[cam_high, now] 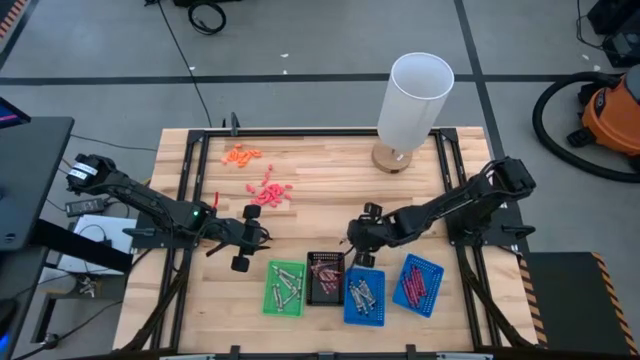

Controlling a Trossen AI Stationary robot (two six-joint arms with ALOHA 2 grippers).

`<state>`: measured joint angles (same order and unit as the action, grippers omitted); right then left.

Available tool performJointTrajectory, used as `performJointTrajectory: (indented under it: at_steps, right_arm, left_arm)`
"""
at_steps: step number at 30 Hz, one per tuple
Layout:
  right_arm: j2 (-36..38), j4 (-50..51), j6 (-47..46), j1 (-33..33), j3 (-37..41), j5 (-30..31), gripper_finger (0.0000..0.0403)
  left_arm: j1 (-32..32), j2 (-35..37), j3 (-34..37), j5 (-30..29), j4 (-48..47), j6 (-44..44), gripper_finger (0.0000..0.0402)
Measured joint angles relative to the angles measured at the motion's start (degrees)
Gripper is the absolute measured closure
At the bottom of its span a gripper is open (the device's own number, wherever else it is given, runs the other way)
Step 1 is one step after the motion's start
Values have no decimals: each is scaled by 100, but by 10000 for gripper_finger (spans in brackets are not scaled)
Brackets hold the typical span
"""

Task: Sort crayons
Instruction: Put the black crayon into the left blue bin

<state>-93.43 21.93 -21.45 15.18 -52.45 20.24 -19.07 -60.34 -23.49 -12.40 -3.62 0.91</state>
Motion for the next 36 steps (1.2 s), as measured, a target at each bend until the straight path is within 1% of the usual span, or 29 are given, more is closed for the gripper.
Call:
performJointTrajectory:
  at_steps: [5, 8, 12, 16, 19, 22, 27, 30, 36]
  right_arm:
    - [-22, -447, 847, -465, 173, -496, 291]
    - [-22, -812, 1330, -663, 234, -664, 280]
    - [-61, -1397, 2136, -796, 501, -1087, 266]
    - [-227, -1830, 2733, -821, 779, -1206, 262]
    - [-310, -2022, 2814, -846, 870, -981, 263]
    - [-297, -2193, 2908, -948, 973, -1005, 265]
    - [-333, -2210, 2937, -1218, 1021, -1427, 266]
    - [-437, -2250, 2962, -1323, 1011, -1532, 266]
    - [-620, -2341, 2718, -1514, 1000, -1905, 272]
  left_arm:
    - [0, 0, 0, 0, -2, 0, 285]
    - [0, 0, 0, 0, -2, 0, 285]
    - [0, -1, 0, 0, -3, 0, 285]
    - [0, -2, 0, 0, -8, 0, 285]
    - [0, 0, 0, 0, -6, 0, 285]
    - [0, 0, 0, 0, 1, 0, 285]
    - [0, -1, 0, 0, -6, 0, 285]
    - [0, 0, 0, 0, -6, 2, 285]
    - [0, 0, 0, 0, -12, 59, 285]
